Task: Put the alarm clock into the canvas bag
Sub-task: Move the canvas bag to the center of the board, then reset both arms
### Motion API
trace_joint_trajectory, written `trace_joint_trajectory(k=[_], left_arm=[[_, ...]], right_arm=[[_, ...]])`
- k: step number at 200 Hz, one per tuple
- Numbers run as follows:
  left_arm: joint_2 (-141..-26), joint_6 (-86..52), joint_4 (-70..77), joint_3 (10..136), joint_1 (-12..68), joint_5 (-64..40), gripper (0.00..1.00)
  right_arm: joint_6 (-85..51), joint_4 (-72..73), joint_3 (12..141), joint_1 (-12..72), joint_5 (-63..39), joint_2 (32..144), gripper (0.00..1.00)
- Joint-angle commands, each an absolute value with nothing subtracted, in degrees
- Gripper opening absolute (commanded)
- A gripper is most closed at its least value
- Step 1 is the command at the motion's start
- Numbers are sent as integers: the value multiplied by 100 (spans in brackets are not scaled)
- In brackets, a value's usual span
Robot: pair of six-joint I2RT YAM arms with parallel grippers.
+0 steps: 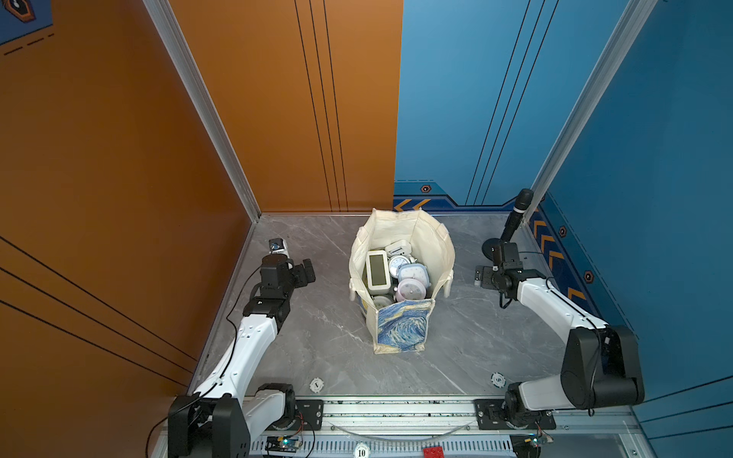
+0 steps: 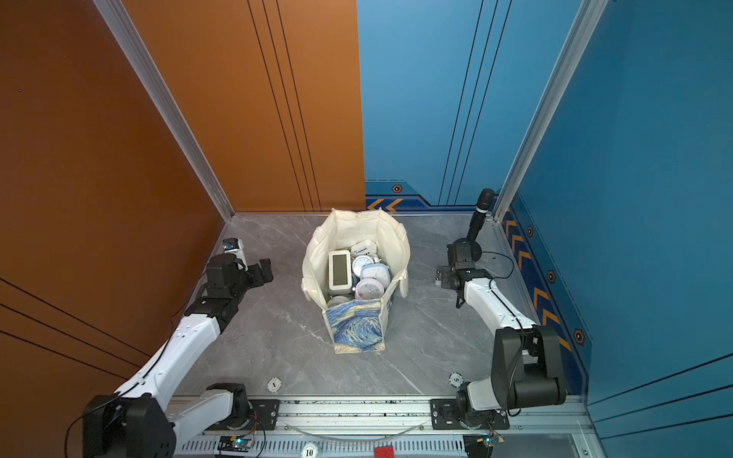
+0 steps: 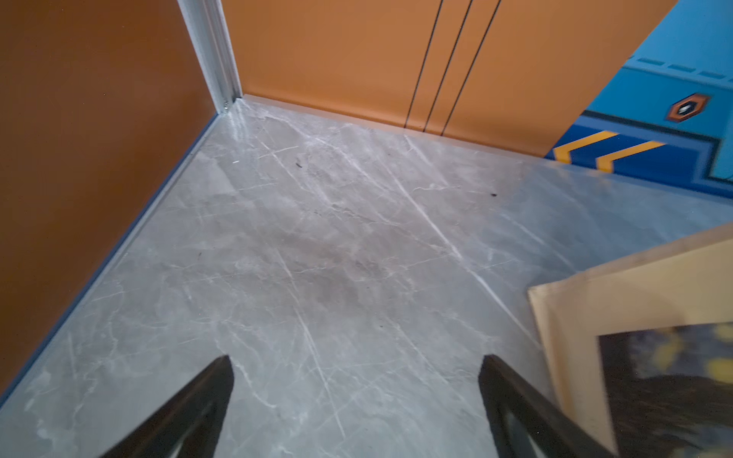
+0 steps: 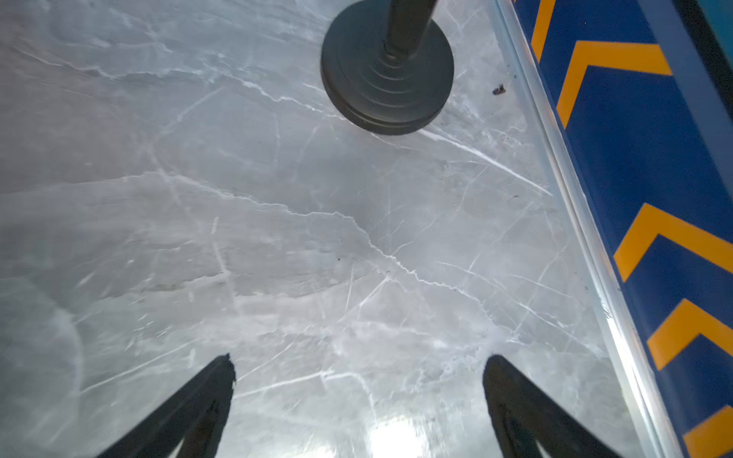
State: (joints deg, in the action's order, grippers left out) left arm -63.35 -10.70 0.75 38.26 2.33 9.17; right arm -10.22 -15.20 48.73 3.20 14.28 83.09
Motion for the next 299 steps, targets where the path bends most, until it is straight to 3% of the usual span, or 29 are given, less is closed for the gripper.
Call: trace_joint_trajectory(k=[1, 33, 50, 60, 100, 145, 163, 173, 193, 299], left_arm=[[-6500, -422, 950, 3494, 316, 1618, 98], [-6947, 102, 2359, 2837, 220, 1577, 98], [-7331, 51, 3096, 2635, -103, 991, 98], [-7448, -186, 2717, 2845, -356, 634, 98], [-7909, -626, 3664, 2683, -766, -699, 99], [-8572, -228, 5002, 2118, -344, -393, 99], [-9047, 289, 5886, 1957, 166, 21, 98], [-8817, 333, 5337, 2011, 245, 251, 98], [-8975, 137, 5310, 2175, 193, 631, 98], [-8913, 104, 5175, 2195, 211, 701, 98]], right_arm=[[-673, 483, 4433, 229, 1676, 8466, 100], [-631, 2027, 3799, 202, 1723, 8562, 100], [-634, 2609, 3450, 202, 1671, 8690, 100], [-536, 3415, 3045, 254, 1646, 8708, 100], [-214, 4265, 2473, 375, 1214, 8550, 100], [-342, 4419, 2397, 246, 1067, 8618, 100], [-316, 5437, 2038, 299, 1220, 8895, 100], [-340, 4856, 2187, 320, 1333, 8728, 100], [-338, 5042, 2150, 299, 1282, 8784, 100], [-343, 5028, 2148, 292, 1261, 8781, 100]])
